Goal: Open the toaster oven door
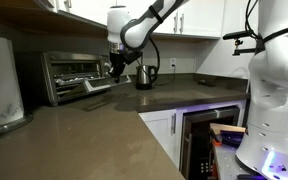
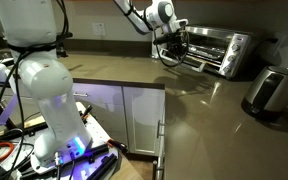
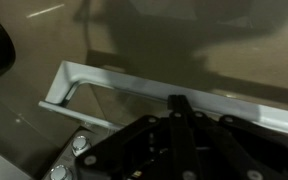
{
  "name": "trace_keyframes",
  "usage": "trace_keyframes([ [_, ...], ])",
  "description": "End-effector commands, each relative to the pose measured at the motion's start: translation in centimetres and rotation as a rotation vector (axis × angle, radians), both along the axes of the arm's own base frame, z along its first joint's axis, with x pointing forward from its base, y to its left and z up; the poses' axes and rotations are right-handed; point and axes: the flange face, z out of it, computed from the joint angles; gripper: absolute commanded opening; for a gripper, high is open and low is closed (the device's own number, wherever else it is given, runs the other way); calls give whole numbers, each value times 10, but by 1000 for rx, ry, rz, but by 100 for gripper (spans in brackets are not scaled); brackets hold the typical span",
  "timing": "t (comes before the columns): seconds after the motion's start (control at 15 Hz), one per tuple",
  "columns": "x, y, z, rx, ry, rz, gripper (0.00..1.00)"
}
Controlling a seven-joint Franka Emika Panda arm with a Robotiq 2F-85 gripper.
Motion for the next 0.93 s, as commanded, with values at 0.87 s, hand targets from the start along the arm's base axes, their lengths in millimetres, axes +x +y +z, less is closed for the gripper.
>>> trace_keyframes([
  [0.87,-23,7,-23,83,117,22,4],
])
